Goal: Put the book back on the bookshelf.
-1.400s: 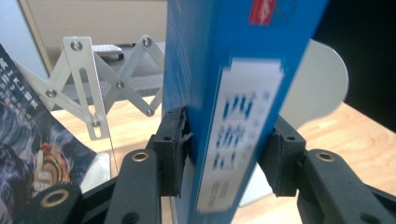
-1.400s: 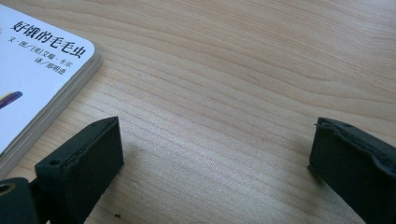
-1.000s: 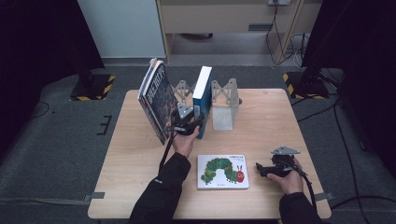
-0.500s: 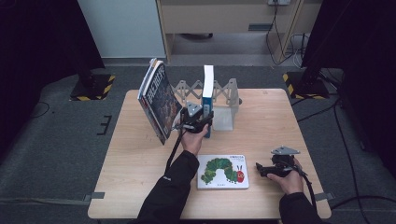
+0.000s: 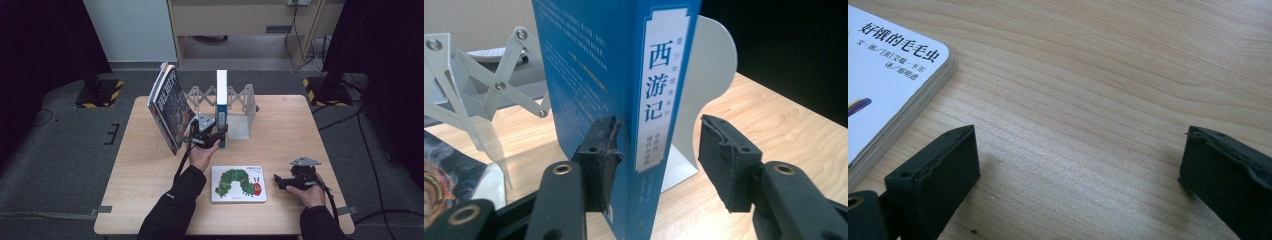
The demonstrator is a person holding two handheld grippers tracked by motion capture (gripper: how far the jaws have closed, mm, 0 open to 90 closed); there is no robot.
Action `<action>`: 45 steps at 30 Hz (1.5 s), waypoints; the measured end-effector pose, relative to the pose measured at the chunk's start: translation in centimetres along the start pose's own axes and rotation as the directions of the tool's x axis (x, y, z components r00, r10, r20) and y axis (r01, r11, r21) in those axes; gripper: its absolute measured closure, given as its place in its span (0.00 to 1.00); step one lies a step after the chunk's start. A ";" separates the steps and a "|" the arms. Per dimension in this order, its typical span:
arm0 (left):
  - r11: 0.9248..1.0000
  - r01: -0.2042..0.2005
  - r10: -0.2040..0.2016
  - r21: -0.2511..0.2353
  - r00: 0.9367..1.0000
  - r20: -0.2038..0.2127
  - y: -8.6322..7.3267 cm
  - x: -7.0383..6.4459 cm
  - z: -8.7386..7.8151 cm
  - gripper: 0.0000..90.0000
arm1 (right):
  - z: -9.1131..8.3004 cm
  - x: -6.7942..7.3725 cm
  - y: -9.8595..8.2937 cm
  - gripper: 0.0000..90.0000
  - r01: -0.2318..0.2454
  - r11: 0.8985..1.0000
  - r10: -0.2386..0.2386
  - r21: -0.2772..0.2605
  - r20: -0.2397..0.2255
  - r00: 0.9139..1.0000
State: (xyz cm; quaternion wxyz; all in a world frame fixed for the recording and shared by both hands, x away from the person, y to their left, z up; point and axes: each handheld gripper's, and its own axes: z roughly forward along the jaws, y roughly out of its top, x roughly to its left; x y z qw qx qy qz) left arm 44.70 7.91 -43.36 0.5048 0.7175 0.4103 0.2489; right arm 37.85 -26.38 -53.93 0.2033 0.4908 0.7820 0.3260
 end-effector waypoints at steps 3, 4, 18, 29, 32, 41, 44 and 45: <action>1.000 0.002 -0.002 0.002 1.000 0.012 -0.1 0.2 -1.2 0.51 | 0.0 0.0 0.0 0.02 -0.001 1.000 0.001 0.001 -0.002 1.000; 1.000 -0.001 0.001 0.003 1.000 0.015 -0.1 0.2 -1.7 0.51 | 0.0 0.0 0.0 0.02 0.000 1.000 0.000 0.001 -0.002 1.000; 0.995 0.005 -0.015 0.098 0.995 0.103 -3.3 0.5 -7.7 0.46 | 0.0 0.4 0.4 0.03 -0.014 0.999 0.014 0.033 0.011 1.000; 0.982 0.019 -0.046 0.187 0.989 0.143 -7.1 0.2 -8.6 0.41 | -1.5 1.3 1.0 0.16 -0.013 1.000 0.013 0.019 -0.008 1.000; 0.971 -0.011 -0.026 0.238 0.988 0.152 -8.2 0.0 -8.0 0.39 | -2.3 1.8 1.2 0.17 -0.037 0.999 0.037 0.003 -0.055 0.998; 0.946 -0.046 -0.024 0.322 0.977 0.212 -10.3 -0.9 -6.5 0.37 | -3.7 3.2 2.0 0.20 -0.084 0.996 0.076 -0.043 -0.165 0.983; 0.939 -0.046 -0.034 0.340 0.974 0.225 -10.6 -1.1 -6.0 0.36 | -3.6 3.8 2.2 0.20 -0.084 0.996 0.074 -0.041 -0.191 0.979; 0.938 -0.045 -0.036 0.343 0.973 0.227 -10.7 -1.1 -5.9 0.35 | -3.5 4.0 2.2 0.20 -0.082 0.996 0.074 -0.033 -0.200 0.977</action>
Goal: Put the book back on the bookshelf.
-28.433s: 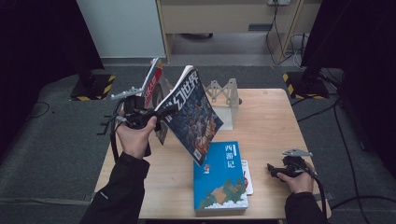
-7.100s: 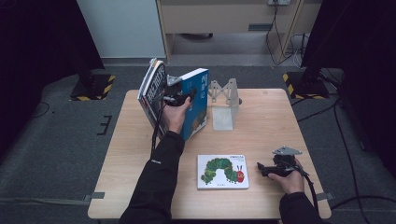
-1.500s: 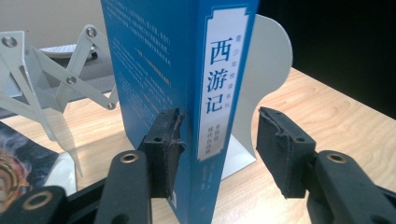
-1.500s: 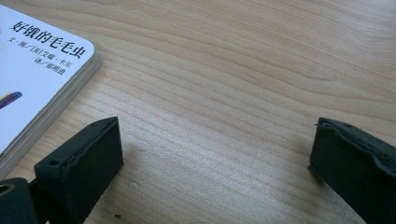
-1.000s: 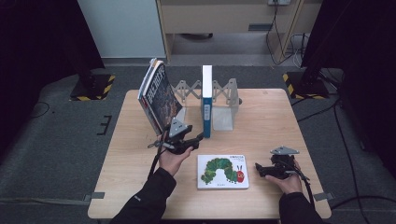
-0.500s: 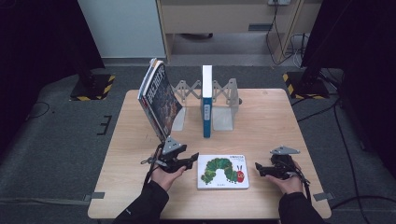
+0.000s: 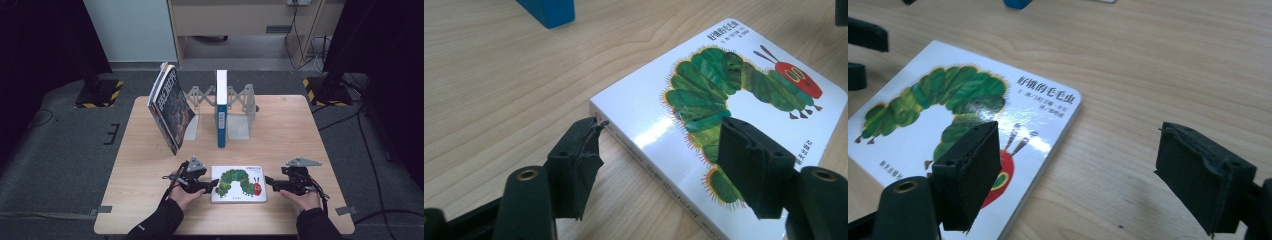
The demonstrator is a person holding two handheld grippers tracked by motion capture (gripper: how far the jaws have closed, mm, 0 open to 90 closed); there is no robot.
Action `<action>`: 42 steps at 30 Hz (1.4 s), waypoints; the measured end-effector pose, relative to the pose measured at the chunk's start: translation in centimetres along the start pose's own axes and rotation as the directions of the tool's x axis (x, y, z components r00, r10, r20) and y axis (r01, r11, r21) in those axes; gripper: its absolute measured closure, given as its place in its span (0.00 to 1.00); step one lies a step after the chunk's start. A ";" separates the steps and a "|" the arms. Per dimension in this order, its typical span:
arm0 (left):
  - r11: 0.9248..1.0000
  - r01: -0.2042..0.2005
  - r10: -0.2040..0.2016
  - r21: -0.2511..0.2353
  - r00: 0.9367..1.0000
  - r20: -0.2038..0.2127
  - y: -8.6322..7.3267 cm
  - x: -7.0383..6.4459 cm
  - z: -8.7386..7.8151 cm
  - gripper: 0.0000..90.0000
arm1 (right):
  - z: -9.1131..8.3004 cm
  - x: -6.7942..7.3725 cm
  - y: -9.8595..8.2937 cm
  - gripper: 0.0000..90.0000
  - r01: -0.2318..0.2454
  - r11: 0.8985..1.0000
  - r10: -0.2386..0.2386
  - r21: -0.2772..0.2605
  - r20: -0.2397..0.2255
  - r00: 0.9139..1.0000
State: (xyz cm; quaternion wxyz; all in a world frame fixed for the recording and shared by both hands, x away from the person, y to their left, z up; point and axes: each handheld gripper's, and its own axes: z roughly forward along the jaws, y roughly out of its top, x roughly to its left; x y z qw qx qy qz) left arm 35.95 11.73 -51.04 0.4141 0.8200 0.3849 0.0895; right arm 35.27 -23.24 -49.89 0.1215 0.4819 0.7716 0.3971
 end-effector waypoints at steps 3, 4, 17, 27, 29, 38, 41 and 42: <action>1.000 0.015 -0.015 0.021 1.000 0.011 -0.3 0.2 0.6 0.33 | 0.3 0.4 0.0 0.21 0.007 1.000 -0.007 0.013 -0.014 1.000; 0.999 0.012 -0.013 0.038 1.000 0.013 -0.5 0.3 0.8 0.33 | 0.4 0.5 0.0 0.21 0.004 1.000 -0.004 0.017 -0.017 1.000; 1.000 0.011 -0.010 -0.006 0.999 0.042 -1.4 0.7 2.1 0.17 | 1.7 1.2 -0.1 0.33 0.015 0.998 -0.011 0.060 -0.071 0.997; 1.000 0.001 -0.001 0.006 1.000 0.030 -1.4 0.5 2.2 0.07 | 2.9 1.8 -0.1 0.38 0.021 0.996 -0.012 0.091 -0.095 0.995; 1.000 -0.002 0.002 0.008 0.999 0.033 -1.4 0.5 2.3 0.06 | 2.9 1.9 -0.1 0.39 0.011 0.995 -0.001 0.098 -0.102 0.995; 1.000 0.003 -0.004 0.023 0.999 0.035 -1.2 0.0 2.3 0.06 | 3.4 2.0 -0.1 0.40 -0.009 0.994 0.023 0.108 -0.129 0.991; 0.999 0.017 -0.019 0.035 0.999 0.051 -1.1 -0.3 2.1 0.16 | 3.5 2.1 -0.1 0.39 -0.007 0.994 0.022 0.111 -0.132 0.991; 0.999 0.019 -0.021 0.039 0.998 0.059 -1.0 -0.4 2.0 0.20 | 3.5 2.1 -0.1 0.39 -0.008 0.994 0.023 0.111 -0.133 0.991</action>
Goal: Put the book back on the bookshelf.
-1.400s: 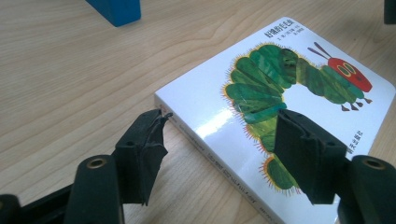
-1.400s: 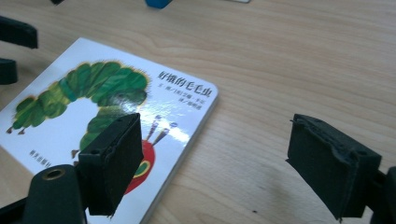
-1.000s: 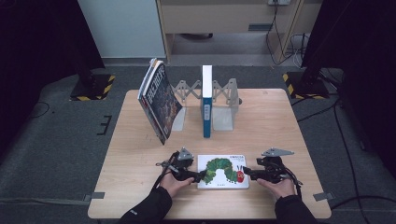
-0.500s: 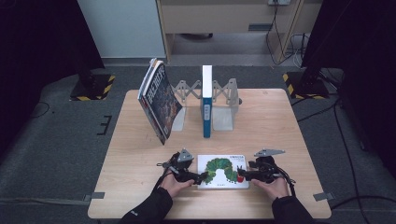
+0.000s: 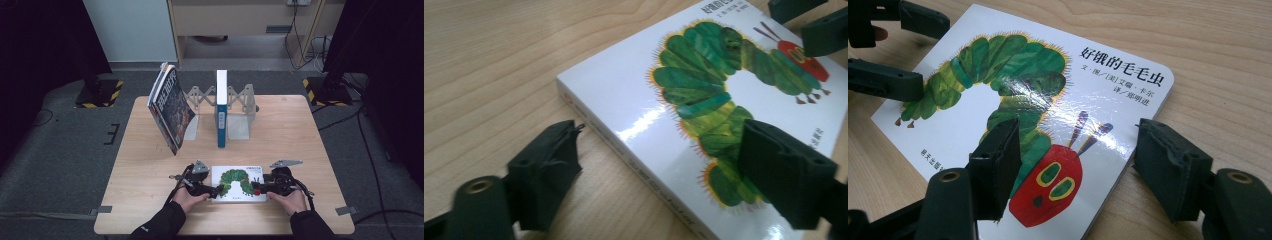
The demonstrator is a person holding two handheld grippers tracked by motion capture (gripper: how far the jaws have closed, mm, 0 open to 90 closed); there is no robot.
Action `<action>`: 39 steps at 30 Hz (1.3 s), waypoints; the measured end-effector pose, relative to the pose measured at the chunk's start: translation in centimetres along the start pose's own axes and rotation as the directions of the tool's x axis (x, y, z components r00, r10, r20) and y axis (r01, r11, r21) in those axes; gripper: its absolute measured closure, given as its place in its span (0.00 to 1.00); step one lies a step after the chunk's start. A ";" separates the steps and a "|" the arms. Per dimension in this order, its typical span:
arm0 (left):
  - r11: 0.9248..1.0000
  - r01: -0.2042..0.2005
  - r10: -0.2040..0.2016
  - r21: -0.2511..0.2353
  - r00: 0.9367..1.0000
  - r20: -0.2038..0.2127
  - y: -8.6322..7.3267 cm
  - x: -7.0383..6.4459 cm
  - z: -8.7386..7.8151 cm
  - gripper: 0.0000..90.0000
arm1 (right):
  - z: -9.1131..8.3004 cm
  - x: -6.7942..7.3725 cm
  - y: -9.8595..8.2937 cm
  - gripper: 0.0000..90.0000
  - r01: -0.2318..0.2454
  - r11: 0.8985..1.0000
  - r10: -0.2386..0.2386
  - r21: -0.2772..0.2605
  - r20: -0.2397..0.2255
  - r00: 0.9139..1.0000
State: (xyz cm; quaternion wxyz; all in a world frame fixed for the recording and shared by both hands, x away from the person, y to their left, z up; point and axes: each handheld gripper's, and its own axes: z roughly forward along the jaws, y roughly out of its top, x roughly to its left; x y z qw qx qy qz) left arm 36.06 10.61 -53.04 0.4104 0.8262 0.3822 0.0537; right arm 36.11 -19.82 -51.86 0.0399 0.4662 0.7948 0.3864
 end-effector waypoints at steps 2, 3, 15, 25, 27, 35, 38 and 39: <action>1.000 -0.001 0.001 0.002 1.000 0.013 0.0 -0.2 0.0 0.23 | -0.1 0.0 0.0 0.39 -0.007 1.000 0.007 -0.005 -0.008 1.000; 1.000 -0.002 0.002 0.002 1.000 0.011 0.0 -0.3 0.1 0.24 | -0.2 0.0 0.0 0.38 -0.011 1.000 0.011 -0.010 -0.011 1.000; 1.000 -0.015 0.015 0.005 1.000 0.007 -0.1 -0.5 0.1 0.21 | 0.0 0.4 0.2 0.35 -0.007 0.999 0.005 -0.034 -0.033 0.999; 0.998 -0.059 0.059 0.004 0.998 0.016 0.1 -1.7 0.6 0.21 | 0.2 -0.6 -0.1 0.27 -0.030 1.000 0.030 0.001 0.030 0.999; 0.998 -0.059 0.059 0.000 0.998 0.020 0.1 -1.7 0.6 0.21 | 0.1 -0.7 -0.1 0.28 -0.038 0.999 0.038 -0.012 0.026 0.999; 0.999 -0.051 0.051 -0.002 0.998 -0.042 0.2 -0.5 -0.7 0.39 | 0.0 -0.9 -0.2 0.30 -0.050 0.999 0.050 -0.002 0.025 0.998; 0.999 -0.044 0.043 -0.001 0.995 -0.085 0.1 0.0 -1.3 0.40 | 0.0 -0.9 -0.2 0.31 -0.054 0.999 0.054 0.000 0.023 0.998; 0.999 -0.047 0.047 0.000 0.994 -0.094 0.1 0.1 -1.4 0.41 | 0.0 -0.9 -0.2 0.31 -0.055 0.998 0.055 0.001 0.022 0.998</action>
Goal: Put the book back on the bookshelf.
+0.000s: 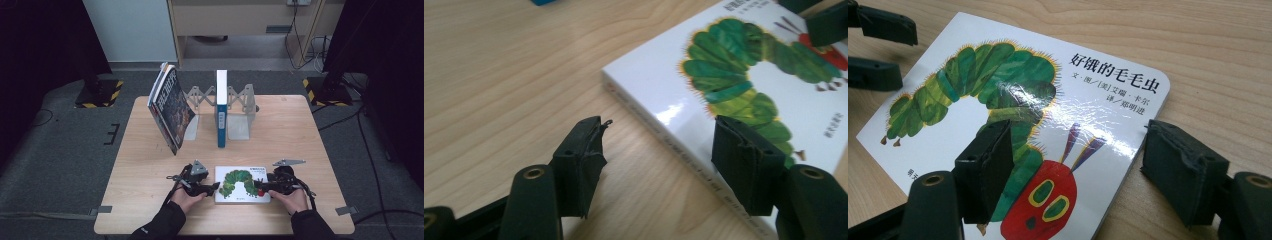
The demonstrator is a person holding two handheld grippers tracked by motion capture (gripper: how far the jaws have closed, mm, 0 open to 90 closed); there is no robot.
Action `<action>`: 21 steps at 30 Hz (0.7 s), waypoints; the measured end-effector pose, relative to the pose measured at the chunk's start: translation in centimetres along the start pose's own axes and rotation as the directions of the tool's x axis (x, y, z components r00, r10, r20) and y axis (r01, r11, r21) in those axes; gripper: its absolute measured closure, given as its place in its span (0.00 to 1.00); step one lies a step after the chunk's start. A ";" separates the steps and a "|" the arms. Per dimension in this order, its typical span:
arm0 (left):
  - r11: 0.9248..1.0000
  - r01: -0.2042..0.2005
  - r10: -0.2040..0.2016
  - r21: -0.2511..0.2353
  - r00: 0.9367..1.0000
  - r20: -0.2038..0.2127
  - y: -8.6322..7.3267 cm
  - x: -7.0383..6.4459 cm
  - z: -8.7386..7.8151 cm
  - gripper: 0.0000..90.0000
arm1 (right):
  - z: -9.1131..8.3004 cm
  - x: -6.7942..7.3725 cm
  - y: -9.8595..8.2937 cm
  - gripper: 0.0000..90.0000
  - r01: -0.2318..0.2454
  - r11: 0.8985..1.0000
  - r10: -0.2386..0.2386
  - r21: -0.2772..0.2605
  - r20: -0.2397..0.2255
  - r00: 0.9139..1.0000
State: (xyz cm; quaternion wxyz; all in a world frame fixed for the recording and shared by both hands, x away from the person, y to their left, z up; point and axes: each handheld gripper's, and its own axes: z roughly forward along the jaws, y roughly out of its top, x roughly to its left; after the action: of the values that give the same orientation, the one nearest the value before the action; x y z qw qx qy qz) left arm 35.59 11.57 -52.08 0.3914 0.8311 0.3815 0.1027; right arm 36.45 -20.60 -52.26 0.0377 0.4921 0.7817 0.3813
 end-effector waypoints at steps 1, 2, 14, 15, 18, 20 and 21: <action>1.000 0.001 -0.001 0.000 1.000 -0.003 0.0 0.1 -0.1 0.40 | 0.0 0.0 0.0 0.31 -0.001 1.000 0.001 0.000 0.000 1.000; 1.000 -0.001 0.001 0.009 1.000 -0.011 -0.1 0.2 -0.1 0.40 | 0.0 0.0 0.0 0.31 -0.002 1.000 0.002 0.001 0.001 1.000; 0.999 -0.024 0.026 0.048 0.999 -0.041 -0.6 0.4 0.3 0.35 | -0.2 0.0 0.0 0.31 -0.015 1.000 0.015 -0.009 -0.012 1.000; 0.999 -0.024 0.026 0.047 0.999 -0.041 -0.6 0.4 0.3 0.35 | -0.2 -0.1 0.0 0.31 -0.013 1.000 0.013 -0.013 -0.014 1.000; 0.999 -0.024 0.026 0.044 0.999 -0.043 -0.6 0.4 0.3 0.35 | -0.4 -0.2 0.1 0.31 -0.029 0.999 0.028 -0.027 -0.029 0.999; 0.999 -0.025 0.027 0.043 0.999 -0.044 -0.6 0.3 0.3 0.35 | -0.6 -0.2 0.1 0.31 -0.033 0.998 0.031 -0.044 -0.032 0.999; 0.999 -0.026 0.028 0.043 0.999 -0.042 -0.6 0.3 0.3 0.35 | -0.7 -0.2 0.1 0.31 -0.035 0.998 0.033 -0.051 -0.036 0.999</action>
State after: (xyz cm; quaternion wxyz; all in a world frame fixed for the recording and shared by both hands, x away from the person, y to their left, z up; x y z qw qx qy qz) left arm 35.57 11.89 -52.78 0.3643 0.8419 0.3804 0.1175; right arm 36.36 -21.14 -51.75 0.0303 0.4974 0.7636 0.4106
